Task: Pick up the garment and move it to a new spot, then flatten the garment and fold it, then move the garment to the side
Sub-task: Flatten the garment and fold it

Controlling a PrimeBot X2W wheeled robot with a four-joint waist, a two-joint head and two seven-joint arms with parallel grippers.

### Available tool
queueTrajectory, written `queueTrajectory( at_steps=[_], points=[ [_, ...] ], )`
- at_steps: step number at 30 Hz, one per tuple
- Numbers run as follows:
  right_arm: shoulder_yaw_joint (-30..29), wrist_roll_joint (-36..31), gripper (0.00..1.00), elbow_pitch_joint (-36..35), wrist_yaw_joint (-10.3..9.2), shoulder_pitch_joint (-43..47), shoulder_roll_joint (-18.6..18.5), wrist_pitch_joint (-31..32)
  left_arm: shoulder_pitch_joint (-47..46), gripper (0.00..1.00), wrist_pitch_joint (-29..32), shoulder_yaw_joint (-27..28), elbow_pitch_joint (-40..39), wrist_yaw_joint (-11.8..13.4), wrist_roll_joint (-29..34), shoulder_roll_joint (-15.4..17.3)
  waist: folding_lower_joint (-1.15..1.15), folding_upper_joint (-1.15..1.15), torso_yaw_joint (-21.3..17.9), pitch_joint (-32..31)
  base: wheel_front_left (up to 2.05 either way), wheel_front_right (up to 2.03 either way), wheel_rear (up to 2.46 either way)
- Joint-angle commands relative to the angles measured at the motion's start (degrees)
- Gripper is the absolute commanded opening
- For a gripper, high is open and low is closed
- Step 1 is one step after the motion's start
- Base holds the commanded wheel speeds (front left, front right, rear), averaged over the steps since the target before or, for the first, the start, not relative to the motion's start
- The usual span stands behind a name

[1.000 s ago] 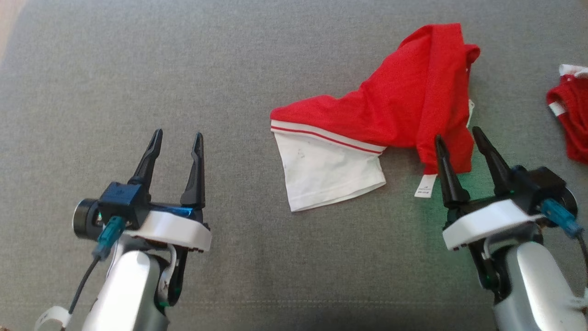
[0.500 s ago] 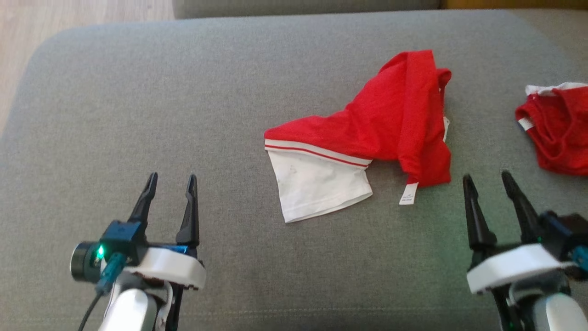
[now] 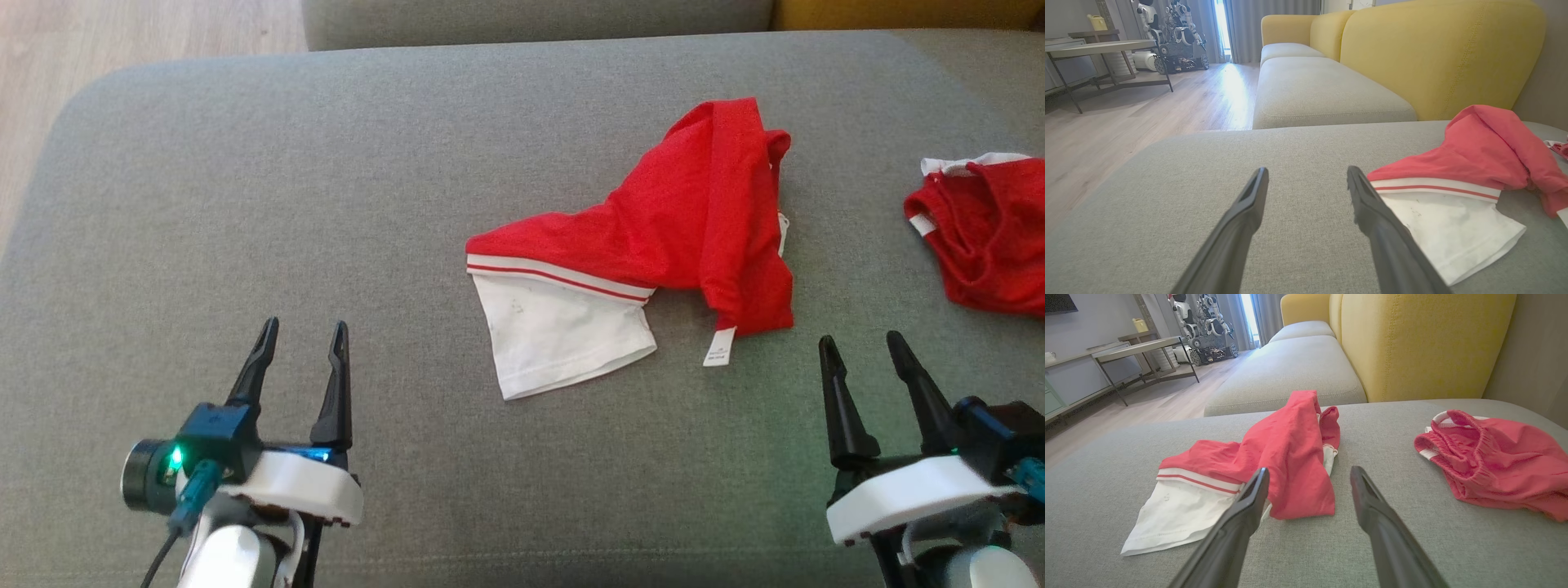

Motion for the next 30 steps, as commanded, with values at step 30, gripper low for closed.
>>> queueTrajectory(
  at_steps=[30],
  points=[
    [0.0,0.8,1.00,-0.6,0.19,-2.8,-0.1,0.0,-2.4,1.00,0.1,0.5,-2.3,1.0,-1.1,1.5,0.00,0.00,0.9,1.0,0.00,0.00,0.00]
  ],
)
